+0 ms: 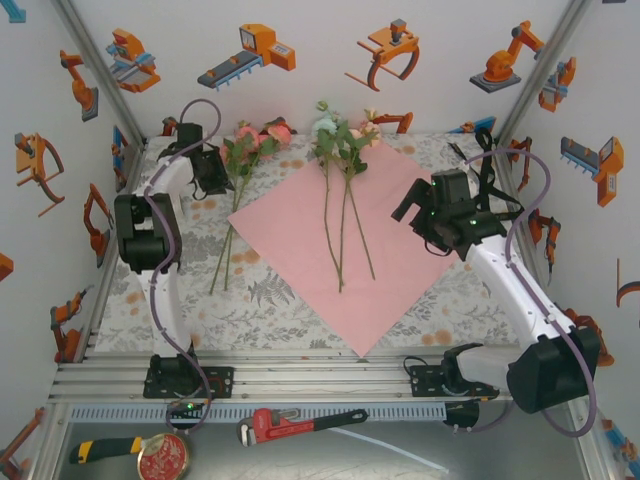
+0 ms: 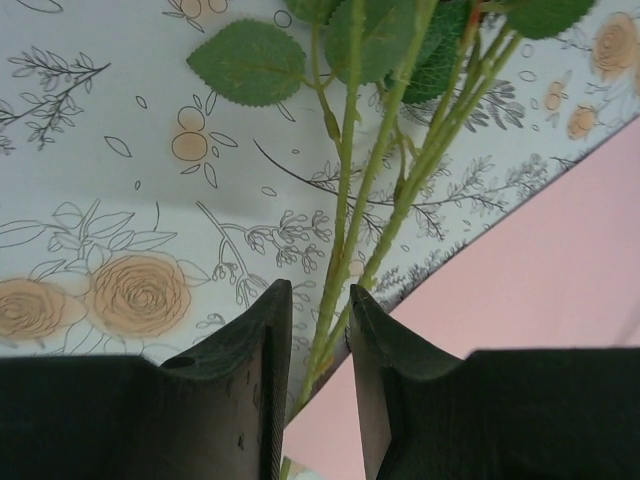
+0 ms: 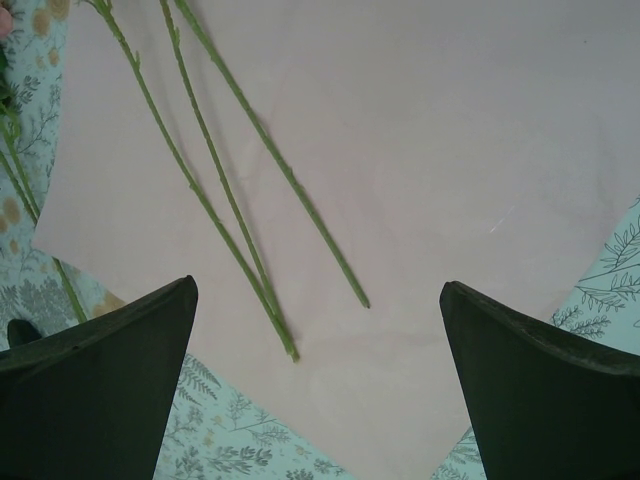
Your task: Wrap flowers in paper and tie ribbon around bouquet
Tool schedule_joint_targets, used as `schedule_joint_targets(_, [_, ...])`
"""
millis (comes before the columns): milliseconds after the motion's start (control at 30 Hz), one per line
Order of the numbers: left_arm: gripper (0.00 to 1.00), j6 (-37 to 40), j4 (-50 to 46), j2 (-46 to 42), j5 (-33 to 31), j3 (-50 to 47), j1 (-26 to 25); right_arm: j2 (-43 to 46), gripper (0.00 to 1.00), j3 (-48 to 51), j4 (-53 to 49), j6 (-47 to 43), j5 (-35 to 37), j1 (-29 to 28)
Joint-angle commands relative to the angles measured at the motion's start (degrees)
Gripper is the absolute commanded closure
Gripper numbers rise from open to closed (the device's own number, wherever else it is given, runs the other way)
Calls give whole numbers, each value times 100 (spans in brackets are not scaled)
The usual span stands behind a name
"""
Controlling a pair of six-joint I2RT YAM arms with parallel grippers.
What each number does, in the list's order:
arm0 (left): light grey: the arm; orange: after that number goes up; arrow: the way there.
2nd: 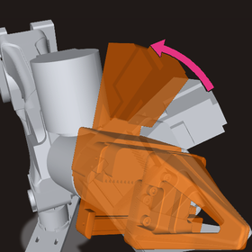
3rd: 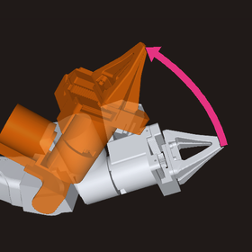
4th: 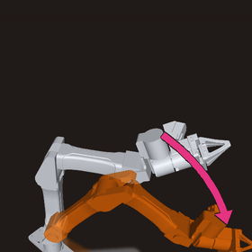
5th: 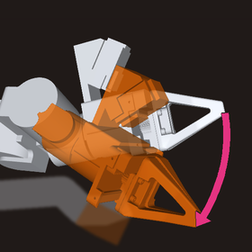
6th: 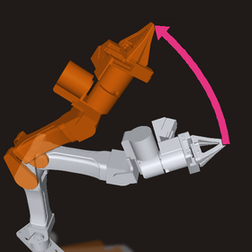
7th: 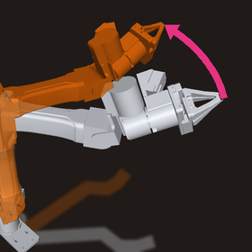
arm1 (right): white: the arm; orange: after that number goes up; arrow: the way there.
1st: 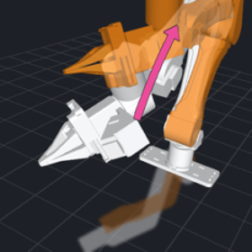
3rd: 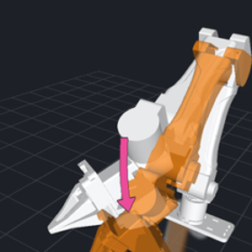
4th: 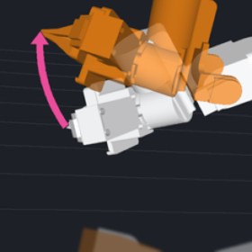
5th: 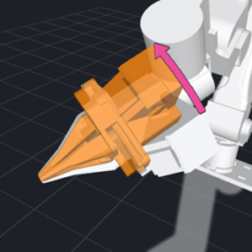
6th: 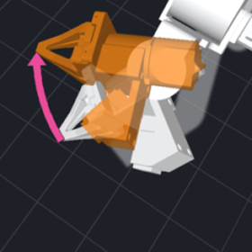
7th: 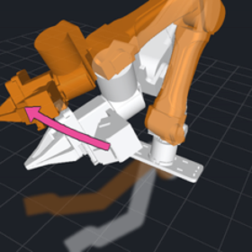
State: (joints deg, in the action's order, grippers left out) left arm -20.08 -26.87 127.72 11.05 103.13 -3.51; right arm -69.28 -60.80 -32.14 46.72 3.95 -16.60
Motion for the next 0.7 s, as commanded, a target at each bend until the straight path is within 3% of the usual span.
schedule_joint_targets(0, [67,-280,-45,142,79,289,-18,216,2,84,-50,111,104,-39])
schedule_joint_targets(400, [68,-306,-470,814,191,712,-36,329,2,65,-152,-23,309,-36])
schedule_joint_targets(667, [64,136,-704,937,332,822,-123,296,2,90,-142,22,273,-34])
